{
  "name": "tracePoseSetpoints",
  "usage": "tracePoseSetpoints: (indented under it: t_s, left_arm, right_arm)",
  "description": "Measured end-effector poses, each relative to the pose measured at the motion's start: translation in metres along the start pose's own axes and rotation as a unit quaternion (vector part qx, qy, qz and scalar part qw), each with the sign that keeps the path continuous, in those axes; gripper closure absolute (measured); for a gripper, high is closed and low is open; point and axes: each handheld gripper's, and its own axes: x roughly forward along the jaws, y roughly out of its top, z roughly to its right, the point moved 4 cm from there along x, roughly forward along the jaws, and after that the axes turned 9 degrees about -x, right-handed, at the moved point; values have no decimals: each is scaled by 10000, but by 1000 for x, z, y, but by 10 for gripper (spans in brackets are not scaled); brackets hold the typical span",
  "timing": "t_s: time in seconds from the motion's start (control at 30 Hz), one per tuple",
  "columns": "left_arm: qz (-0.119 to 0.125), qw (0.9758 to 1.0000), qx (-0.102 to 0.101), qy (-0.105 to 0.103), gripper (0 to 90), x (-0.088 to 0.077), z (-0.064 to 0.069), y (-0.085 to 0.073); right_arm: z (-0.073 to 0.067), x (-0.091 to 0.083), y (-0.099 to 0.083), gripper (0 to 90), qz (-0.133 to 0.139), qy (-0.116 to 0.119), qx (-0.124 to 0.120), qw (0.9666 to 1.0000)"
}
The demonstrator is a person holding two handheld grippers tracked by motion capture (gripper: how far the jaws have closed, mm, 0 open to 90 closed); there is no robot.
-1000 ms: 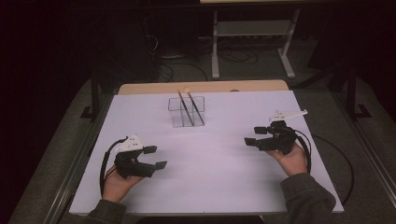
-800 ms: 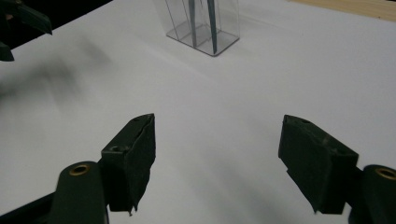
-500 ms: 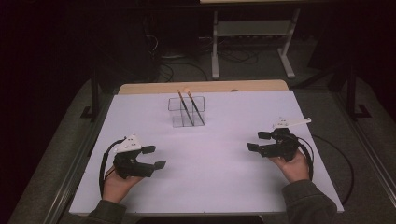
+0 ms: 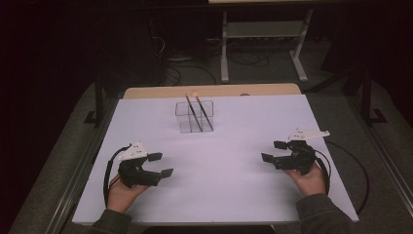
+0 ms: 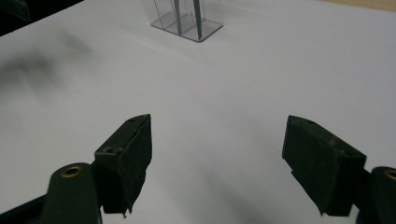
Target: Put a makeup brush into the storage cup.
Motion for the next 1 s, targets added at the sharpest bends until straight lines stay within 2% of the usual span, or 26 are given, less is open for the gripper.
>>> tracePoseSetpoints:
  t_s: [0.37, 0.67, 1.0]
  left_arm:
    - [9, 10000, -14, 30, 239, -1, 1, -2]
    - [-24, 10000, 27, 38, 228, 0, 3, -4]
    - [-42, 10000, -40, 49, 214, 0, 2, -8]
  right_arm:
    - [-1, -6, -9, 215, 3, -221, -23, 9998]
    - [-5, -9, -13, 209, 45, -273, -78, 9996]
    - [-10, -12, -16, 187, 73, -385, -94, 9992]
